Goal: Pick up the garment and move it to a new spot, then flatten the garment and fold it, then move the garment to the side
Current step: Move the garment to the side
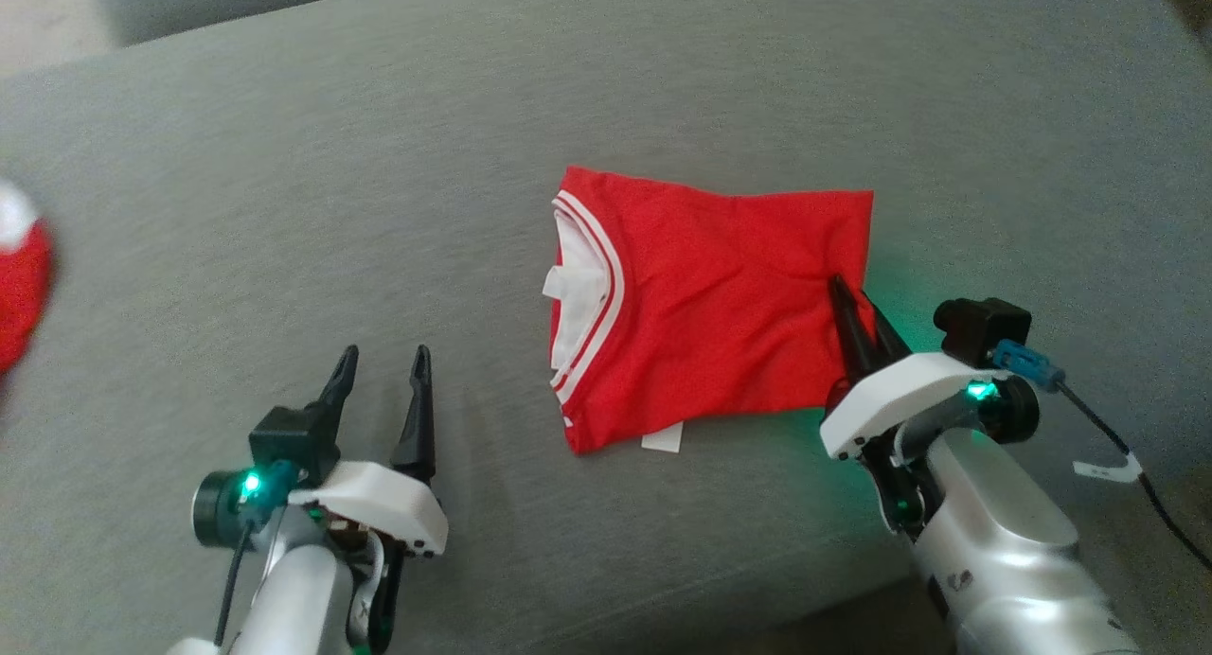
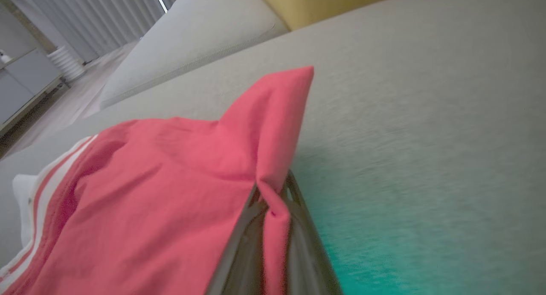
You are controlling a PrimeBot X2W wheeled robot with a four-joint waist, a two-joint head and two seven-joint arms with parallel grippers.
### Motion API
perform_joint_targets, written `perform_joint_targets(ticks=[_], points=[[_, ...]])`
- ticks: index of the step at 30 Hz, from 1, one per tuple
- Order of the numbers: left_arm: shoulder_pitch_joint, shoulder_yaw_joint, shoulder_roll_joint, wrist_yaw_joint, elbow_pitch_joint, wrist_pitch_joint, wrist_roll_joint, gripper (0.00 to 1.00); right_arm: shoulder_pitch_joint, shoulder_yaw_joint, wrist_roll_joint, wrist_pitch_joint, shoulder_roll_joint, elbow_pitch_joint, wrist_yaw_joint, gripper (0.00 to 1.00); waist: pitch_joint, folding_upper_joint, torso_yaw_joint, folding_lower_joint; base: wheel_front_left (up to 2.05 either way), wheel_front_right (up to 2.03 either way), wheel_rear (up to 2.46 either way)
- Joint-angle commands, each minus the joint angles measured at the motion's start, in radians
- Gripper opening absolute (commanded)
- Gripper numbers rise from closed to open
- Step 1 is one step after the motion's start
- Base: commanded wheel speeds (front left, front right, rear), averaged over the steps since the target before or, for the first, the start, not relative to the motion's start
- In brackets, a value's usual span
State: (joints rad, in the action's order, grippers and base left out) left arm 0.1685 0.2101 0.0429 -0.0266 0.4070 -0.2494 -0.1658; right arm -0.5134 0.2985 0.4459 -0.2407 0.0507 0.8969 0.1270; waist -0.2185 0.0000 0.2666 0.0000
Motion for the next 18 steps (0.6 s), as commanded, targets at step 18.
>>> perform_joint_targets(ticks=[18], points=[[0.031, -0.058, 0.014, 0.037, -0.030, -0.012, 0.072, 1.00, -0.024, -0.041, -0.065, -0.021, 0.000, -0.129, 0.004, 0.00, -0.085, 0.0000, 0.250, 0.0000, 0.00, 0.00, 0.00]])
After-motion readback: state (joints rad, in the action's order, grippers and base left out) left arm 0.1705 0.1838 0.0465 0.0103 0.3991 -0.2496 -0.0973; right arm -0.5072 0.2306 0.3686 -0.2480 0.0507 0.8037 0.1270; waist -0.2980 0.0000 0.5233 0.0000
